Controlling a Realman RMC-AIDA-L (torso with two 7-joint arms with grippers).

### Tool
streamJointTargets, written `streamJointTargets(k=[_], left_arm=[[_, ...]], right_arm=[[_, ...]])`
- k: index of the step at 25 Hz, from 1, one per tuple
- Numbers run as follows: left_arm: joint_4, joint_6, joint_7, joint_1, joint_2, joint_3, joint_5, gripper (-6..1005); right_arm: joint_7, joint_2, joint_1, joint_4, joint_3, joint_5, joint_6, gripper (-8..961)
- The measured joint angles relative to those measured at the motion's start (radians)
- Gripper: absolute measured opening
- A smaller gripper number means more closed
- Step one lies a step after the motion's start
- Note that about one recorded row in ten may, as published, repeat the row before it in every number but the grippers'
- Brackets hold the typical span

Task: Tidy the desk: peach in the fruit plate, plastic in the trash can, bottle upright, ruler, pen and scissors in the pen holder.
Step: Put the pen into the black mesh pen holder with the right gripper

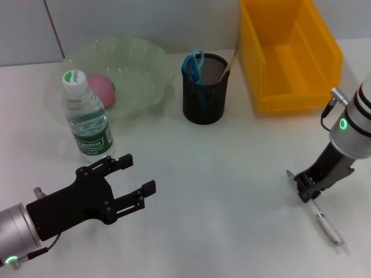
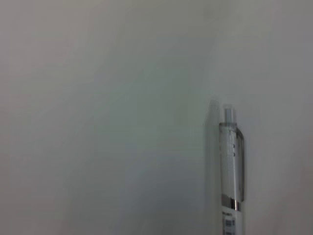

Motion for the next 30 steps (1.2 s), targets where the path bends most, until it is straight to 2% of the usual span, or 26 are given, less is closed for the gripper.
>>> streamJointTargets(k=[8, 14, 15, 17, 19, 22, 23, 25, 26, 29, 30], left_arm=[[0.001, 0.005, 0.01, 0.001, 0.0, -0.002, 0.0, 784], [0.027, 0.003, 0.024, 0.002, -0.003, -0.008, -0.001, 784], [0.027, 0.003, 0.024, 0.002, -0.003, -0.008, -0.001, 784], [0.027, 0.003, 0.024, 0.002, -0.003, -0.008, -0.001, 784], [0.079, 0.007, 0.043, 0.027, -0.005, -0.038, -0.003, 785], [0.116, 0.01, 0.059, 0.052, -0.005, -0.043, -0.006, 785], [0.131, 0.013, 0.067, 0.062, -0.006, -0.045, -0.006, 785], [0.156, 0.032, 0.093, 0.086, -0.008, -0.06, -0.008, 784], [0.156, 0.032, 0.093, 0.086, -0.008, -0.06, -0.008, 784], [0.166, 0.063, 0.099, 0.101, -0.007, -0.094, -0.009, 784], [0.166, 0.084, 0.096, 0.106, -0.005, -0.112, -0.01, 784]], right_arm=[[0.133, -0.003, 0.074, 0.047, 0.047, 0.045, -0.039, 125], [0.299, -0.005, 0.138, 0.087, 0.149, 0.156, -0.043, 127], [0.367, -0.006, 0.16, 0.097, 0.208, 0.197, -0.046, 127], [0.406, -0.006, 0.167, 0.096, 0.236, 0.223, -0.05, 127], [0.5, -0.006, 0.175, 0.08, 0.282, 0.281, -0.056, 128], [0.696, -0.005, 0.16, 0.022, 0.332, 0.396, -0.051, 129], [0.696, -0.005, 0.16, 0.022, 0.332, 0.396, -0.051, 129], [0.846, -0.003, 0.127, -0.029, 0.355, 0.486, -0.021, 130], [0.846, -0.003, 0.127, -0.029, 0.355, 0.486, -0.021, 130], [0.989, -0.001, 0.073, -0.078, 0.362, 0.571, 0.046, 131], [1.067, 0.0, 0.029, -0.097, 0.364, 0.638, 0.106, 131]])
